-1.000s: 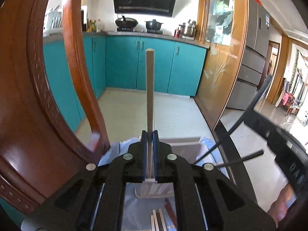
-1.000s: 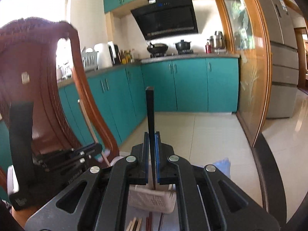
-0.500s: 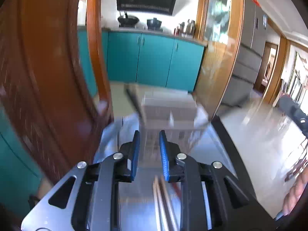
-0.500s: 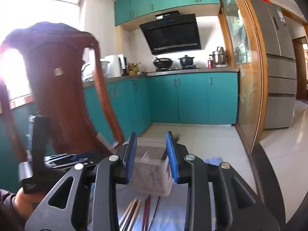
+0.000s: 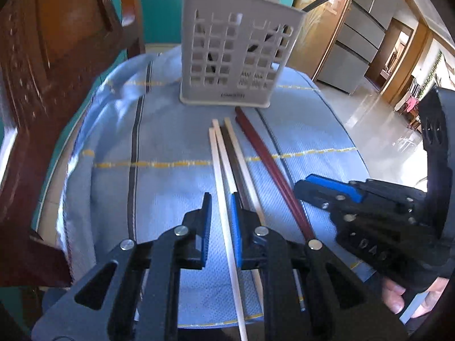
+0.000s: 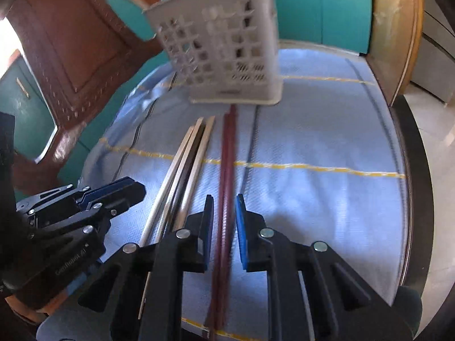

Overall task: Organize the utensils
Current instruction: 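Grasp a dark red chopstick with the right tool while the left tool grasps a light wooden chopstick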

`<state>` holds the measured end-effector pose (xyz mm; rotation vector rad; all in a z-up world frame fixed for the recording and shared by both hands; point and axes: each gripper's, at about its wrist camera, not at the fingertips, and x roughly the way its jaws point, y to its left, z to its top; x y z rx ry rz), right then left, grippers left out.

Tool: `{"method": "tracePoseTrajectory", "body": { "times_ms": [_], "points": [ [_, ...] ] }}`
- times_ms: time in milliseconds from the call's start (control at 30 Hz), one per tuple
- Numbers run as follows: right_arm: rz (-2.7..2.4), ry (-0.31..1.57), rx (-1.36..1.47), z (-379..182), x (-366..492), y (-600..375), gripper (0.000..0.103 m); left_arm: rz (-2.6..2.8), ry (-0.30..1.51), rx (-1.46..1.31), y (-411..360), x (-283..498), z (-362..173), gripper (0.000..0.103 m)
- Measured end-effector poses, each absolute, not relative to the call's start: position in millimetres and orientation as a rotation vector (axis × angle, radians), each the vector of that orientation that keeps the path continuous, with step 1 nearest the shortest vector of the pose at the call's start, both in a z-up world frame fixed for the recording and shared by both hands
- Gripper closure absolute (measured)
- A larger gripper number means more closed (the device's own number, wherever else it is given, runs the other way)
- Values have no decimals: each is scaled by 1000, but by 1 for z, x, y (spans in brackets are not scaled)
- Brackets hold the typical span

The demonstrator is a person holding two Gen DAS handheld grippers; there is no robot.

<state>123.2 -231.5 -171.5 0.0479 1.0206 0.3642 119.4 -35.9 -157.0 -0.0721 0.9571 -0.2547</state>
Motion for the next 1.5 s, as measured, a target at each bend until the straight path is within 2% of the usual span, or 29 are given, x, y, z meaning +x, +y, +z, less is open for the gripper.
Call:
{"method": "tracePoseTrajectory", "body": {
  "times_ms": [67,100,167,200,333,533,833,900,1067,1133,1167,1200,1367,1500],
  "points": [
    [355,1054,44,-182,124,-226,86,-249,967,-78,-33,122,-161,89],
    [348,1046,59,-184,123,-227,91,-248,969,-79,-33,121,-163,89],
    [351,1056,110,-185,126,-232,92,-249,972,-82,-32,119,-166,89],
    [347,1059,162,-185,124,-239,97,-250,973,-82,-32,119,-166,89],
    [295,1010,273,-172,112,-262,97,-255,974,-88,-30,118,-166,89],
    [163,1021,229,-173,105,-281,98,-266,981,-90,-33,123,-167,89],
    [163,998,108,-170,115,-269,90,-242,1031,-33,-46,142,-183,89],
    [171,996,61,-171,119,-265,86,-234,1032,-34,-47,144,-183,89],
    [177,1015,-20,-186,144,-251,84,-224,1029,-16,-50,142,-183,89],
    [172,1012,-40,-187,150,-247,84,-224,1030,-16,-50,141,-182,89],
    [168,1013,-27,-187,152,-247,87,-226,1030,-15,-50,141,-182,89],
    [167,1016,-2,-187,153,-249,94,-226,1030,-15,-51,141,-182,89],
    [124,1036,156,-188,147,-269,95,-223,1026,-9,-51,141,-182,89],
    [146,1046,128,-186,140,-267,95,-221,1027,-6,-51,144,-182,89]
  ]
}}
